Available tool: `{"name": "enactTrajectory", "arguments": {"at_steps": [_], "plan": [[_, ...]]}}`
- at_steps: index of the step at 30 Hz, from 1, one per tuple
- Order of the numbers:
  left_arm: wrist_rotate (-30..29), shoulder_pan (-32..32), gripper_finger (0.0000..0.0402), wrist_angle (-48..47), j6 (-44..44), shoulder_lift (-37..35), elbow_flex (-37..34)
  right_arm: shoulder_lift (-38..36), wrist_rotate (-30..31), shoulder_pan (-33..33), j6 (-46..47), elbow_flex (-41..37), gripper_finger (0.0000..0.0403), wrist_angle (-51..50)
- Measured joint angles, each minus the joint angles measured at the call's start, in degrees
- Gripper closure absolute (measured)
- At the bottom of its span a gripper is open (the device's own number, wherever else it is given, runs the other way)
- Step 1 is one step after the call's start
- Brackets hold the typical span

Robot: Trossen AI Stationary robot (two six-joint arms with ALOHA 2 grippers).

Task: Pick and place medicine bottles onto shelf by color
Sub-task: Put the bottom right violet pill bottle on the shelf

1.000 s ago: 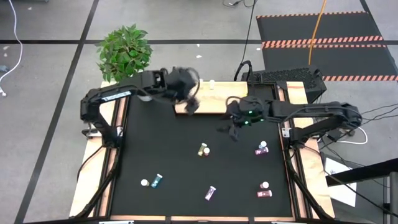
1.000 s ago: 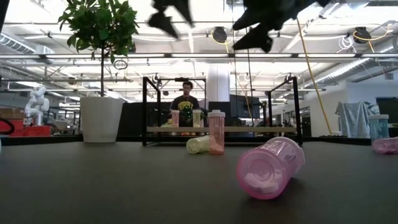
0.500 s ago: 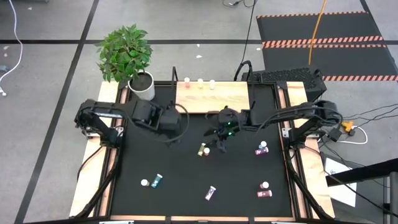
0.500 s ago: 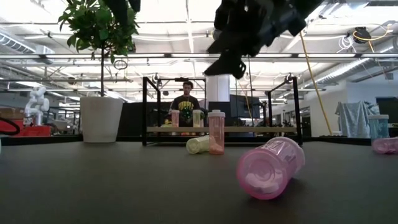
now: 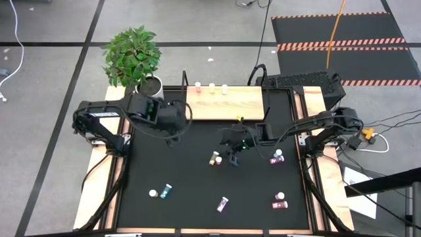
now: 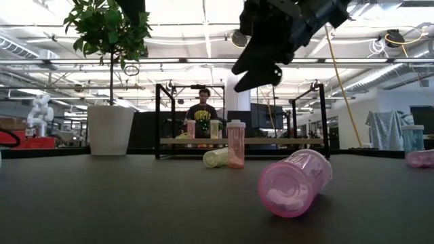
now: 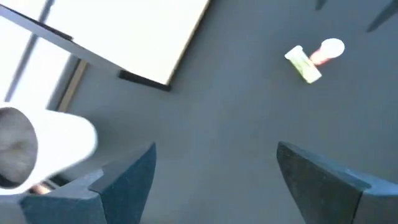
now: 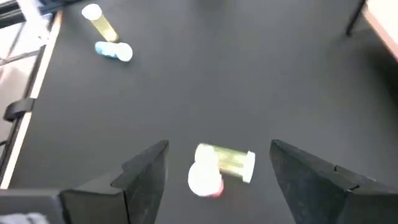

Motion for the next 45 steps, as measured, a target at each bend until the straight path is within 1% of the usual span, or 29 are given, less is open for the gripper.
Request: {"name": "enactTrajectory", "arguments": {"at_steps": [3,5,7,9,11,13,14,16,18,20,25,28,32,36,38,41,45], "plan": [[-0.2,2.1,0.0066,1.5,4.8,-1.4,-0.7,-0.4,2.7,2.3,6.0,0.0,0.0128,-1.6],[-0.8,3.4,0.0066,5.8,8.4,-2.4,-2.4,-0.6,5.1,4.1,10.2,0.0,0.0128,-1.4],[-1.3,3.8,0.0066,11.8,12.3,-4.0,-6.3,-0.6,8.5,6.1,14.2,0.1,0.0128,-1.6],[-1.1,4.3,0.0066,20.2,15.9,-6.1,-11.1,-0.5,11.4,7.8,18.9,0.0,0.0129,-1.9],[1.3,5.6,0.0066,25.8,17.8,-8.2,-16.6,-0.6,14.3,9.2,26.5,0.0,0.0129,-2.3],[4.4,7.0,0.0066,31.8,18.1,-9.2,-21.2,-0.7,16.6,10.2,36.7,0.1,0.0129,-4.4],[5.8,7.6,0.0066,33.4,18.2,-9.7,-23.5,-0.6,17.2,10.5,42.2,0.0,0.0129,-6.0],[7.5,8.5,0.0066,33.6,18.2,-10.1,-27.4,-0.4,18.0,10.8,50.9,0.0,0.0129,-8.9],[7.6,8.8,0.0066,36.0,18.1,-10.2,-30.2,-0.4,18.4,10.7,56.1,0.0,0.0129,-11.8],[7.7,9.1,0.0066,34.8,17.9,-10.0,-33.0,-0.4,19.4,10.7,60.3,0.0,0.0129,-13.4],[11.1,8.3,0.0066,36.7,17.2,-10.5,-39.8,-0.4,19.4,12.7,67.9,0.0,0.0129,-15.5],[11.5,7.6,0.0066,39.0,16.2,-11.9,-43.8,-0.4,19.5,14.8,72.9,0.0,0.0129,-17.5],[12.6,6.4,0.0066,43.4,13.9,-15.5,-49.1,-0.4,19.4,17.7,79.3,0.0,0.0129,-21.2],[14.2,5.4,0.0066,47.7,12.0,-20.0,-52.8,-0.4,18.8,20.5,85.2,0.0,0.0129,-23.7],[14.2,4.8,0.0066,49.8,11.6,-21.7,-53.9,-0.5,17.2,21.3,86.8,0.0,0.0129,-24.1],[14.3,3.8,0.0066,54.2,11.6,-23.0,-55.1,-0.5,12.4,21.9,85.3,0.0,0.0129,-24.6],[14.3,2.6,0.0066,60.0,11.2,-23.1,-55.7,-1.0,6.2,22.1,84.1,0.0,0.0135,-29.8]]}}
